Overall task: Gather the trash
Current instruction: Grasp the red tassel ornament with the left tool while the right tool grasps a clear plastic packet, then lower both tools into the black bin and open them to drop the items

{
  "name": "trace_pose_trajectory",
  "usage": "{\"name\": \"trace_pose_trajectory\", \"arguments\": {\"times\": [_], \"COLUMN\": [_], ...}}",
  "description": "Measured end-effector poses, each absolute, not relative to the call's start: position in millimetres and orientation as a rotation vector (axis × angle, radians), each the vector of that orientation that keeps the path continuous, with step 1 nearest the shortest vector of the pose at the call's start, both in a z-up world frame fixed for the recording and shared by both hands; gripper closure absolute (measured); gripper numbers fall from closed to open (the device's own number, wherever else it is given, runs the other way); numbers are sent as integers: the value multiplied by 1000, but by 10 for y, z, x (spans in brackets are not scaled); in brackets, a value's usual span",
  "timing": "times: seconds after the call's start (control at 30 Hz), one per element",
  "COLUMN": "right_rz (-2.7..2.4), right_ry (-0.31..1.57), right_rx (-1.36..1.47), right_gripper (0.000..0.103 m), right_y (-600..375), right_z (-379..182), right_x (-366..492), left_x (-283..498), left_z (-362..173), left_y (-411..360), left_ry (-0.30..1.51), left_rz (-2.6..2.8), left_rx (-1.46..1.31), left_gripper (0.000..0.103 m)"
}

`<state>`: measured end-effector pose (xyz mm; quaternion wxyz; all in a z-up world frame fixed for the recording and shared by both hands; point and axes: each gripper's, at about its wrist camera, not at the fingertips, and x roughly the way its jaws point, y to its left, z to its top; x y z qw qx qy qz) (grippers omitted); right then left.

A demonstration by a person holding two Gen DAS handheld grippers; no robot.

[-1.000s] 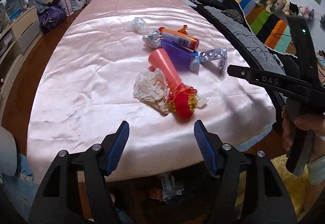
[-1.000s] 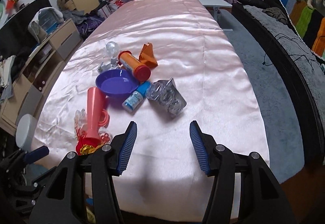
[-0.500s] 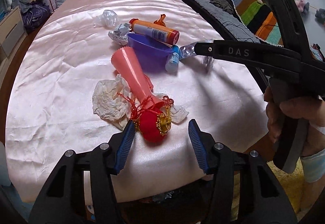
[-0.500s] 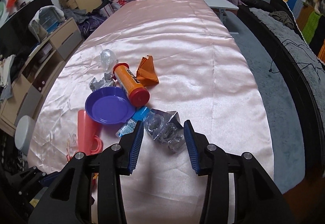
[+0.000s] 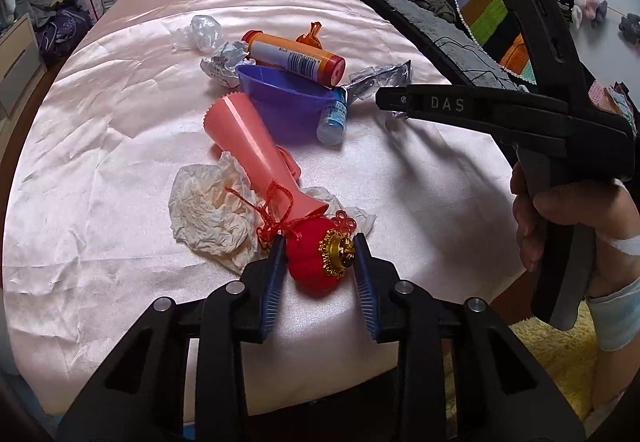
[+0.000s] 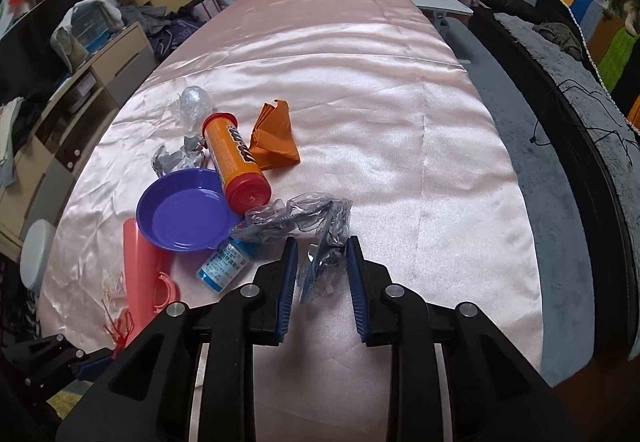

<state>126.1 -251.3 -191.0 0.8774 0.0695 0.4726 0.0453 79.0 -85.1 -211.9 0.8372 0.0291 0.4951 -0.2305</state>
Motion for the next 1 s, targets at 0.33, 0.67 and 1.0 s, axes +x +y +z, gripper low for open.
{"name": "trace_pose_trajectory", "arguments": {"times": [0.33, 0.67, 1.0], "right_rz": [86, 80, 127], "right_ry": [945, 877, 860], "right_rx": [133, 161, 118], "right_gripper": [80, 80, 80], "right_y": [-2537, -2593, -2285], "right_z": [-1808, -1584, -1392], "right_x": [1170, 782, 90], "left_x": [695, 530, 21], "left_z": [-1980, -1706, -1586], "left_y": [-797, -631, -412], "left_ry": [1004, 937, 925], "left_rz": [-482, -453, -437], "left_rx": [78, 56, 44], "left_gripper": [71, 71, 71]}}
